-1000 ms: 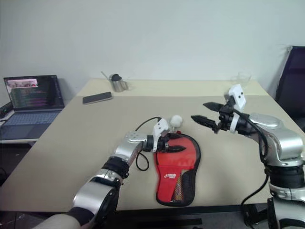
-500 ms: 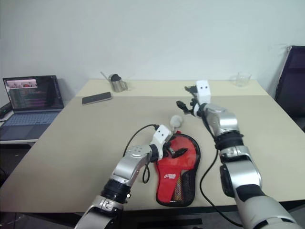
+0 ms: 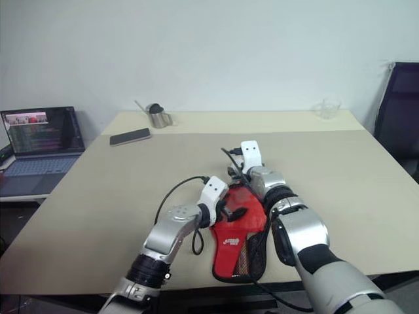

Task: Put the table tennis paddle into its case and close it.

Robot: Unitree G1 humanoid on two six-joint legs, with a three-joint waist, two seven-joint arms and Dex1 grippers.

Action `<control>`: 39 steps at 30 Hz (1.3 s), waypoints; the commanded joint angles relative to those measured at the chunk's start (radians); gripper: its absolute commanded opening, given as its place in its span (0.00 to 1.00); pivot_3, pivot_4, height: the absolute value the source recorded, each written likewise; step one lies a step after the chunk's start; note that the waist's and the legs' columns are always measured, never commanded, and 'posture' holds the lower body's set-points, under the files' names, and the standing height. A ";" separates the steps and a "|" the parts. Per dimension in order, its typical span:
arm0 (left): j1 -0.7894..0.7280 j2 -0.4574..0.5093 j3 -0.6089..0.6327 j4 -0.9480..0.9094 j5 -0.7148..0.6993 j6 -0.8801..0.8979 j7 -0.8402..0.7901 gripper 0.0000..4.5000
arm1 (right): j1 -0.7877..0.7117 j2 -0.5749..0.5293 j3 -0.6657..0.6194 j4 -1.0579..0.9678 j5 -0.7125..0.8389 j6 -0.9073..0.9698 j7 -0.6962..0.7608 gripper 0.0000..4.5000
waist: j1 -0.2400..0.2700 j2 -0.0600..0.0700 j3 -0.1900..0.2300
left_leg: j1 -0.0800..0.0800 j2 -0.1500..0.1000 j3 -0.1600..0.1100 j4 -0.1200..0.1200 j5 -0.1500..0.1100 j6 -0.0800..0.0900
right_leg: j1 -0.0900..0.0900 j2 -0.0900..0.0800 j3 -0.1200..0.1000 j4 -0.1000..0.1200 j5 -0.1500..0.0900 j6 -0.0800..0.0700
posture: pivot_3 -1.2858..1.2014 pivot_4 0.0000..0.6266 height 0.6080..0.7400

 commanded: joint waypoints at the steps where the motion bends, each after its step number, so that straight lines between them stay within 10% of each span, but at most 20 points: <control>1: 0.045 0.025 0.003 -0.033 -0.008 0.074 0.024 1.00 | -0.016 0.020 -0.015 0.000 -0.023 -0.039 -0.036 1.00 | -0.001 0.000 0.000 | 0.000 0.000 0.000 0.000 0.000 0.000 | 0.000 0.000 0.000 0.000 0.000 0.000 | 0.52 0.24 1.00; 10: 0.100 0.071 0.013 -0.143 -0.034 0.141 0.066 1.00 | 0.007 0.075 0.014 0.019 -0.118 -0.065 -0.150 1.00 | -0.011 0.001 -0.001 | 0.000 0.000 0.000 0.000 0.000 0.000 | 0.000 0.000 0.000 0.000 0.000 0.000 | 0.52 0.24 1.00; 25: 0.089 0.109 -0.036 -0.152 -0.080 0.105 0.024 1.00 | 0.034 0.101 -0.005 0.029 -0.151 -0.093 -0.229 0.01 | -0.013 0.001 -0.001 | 0.000 0.000 -0.001 -0.001 0.000 0.000 | 0.000 0.001 0.000 -0.001 0.000 0.000 | 0.52 0.24 1.00; 39: 0.068 0.098 -0.056 -0.112 -0.098 0.084 0.012 1.00 | -0.012 0.060 -0.047 0.008 -0.137 -0.087 -0.196 0.01 | -0.012 0.002 0.000 | 0.000 0.000 -0.001 -0.001 0.000 0.000 | 0.001 0.001 -0.001 -0.002 0.000 0.000 | 0.52 0.24 1.00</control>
